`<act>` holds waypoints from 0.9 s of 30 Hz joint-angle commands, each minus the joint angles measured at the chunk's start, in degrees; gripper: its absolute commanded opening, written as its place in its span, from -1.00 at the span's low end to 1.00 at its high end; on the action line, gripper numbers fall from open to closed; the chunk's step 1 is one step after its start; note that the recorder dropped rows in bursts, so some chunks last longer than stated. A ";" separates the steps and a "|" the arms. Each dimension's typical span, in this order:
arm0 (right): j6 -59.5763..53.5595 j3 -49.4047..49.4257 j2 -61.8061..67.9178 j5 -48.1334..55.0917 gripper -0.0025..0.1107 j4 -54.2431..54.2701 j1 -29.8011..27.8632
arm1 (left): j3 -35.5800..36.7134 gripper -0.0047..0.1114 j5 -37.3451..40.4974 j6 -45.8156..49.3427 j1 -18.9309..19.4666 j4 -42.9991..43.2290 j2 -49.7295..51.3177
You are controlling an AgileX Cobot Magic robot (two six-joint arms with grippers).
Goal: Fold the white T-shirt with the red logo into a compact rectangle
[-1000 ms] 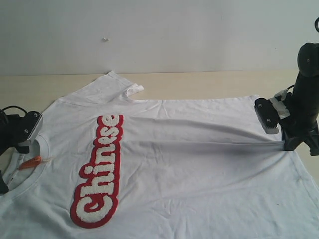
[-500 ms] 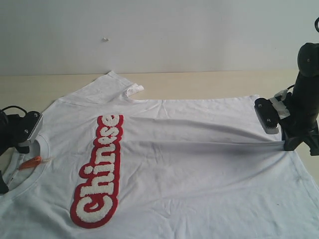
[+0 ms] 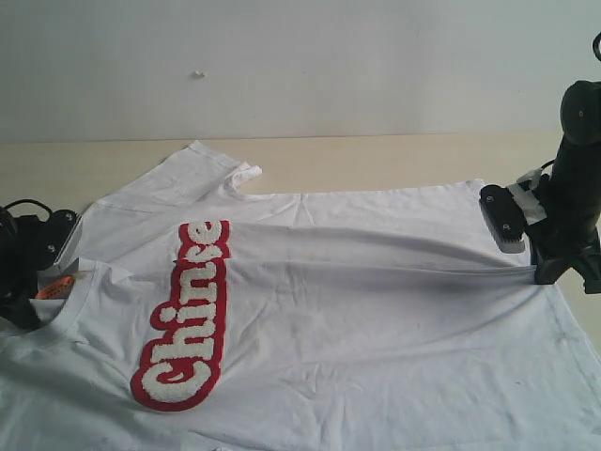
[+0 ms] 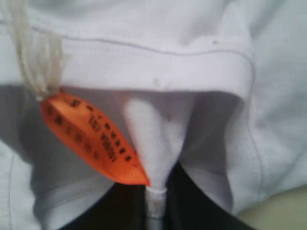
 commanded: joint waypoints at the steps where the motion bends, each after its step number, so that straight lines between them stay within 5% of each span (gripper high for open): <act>1: -0.51 0.35 1.35 -0.59 -0.96 -0.74 -0.27 | 1.12 -0.92 1.09 0.25 0.07 0.56 1.62; 27: -0.51 0.35 1.35 -0.59 -0.96 -0.74 -0.27 | 1.12 -0.92 1.79 -0.21 0.07 0.46 1.62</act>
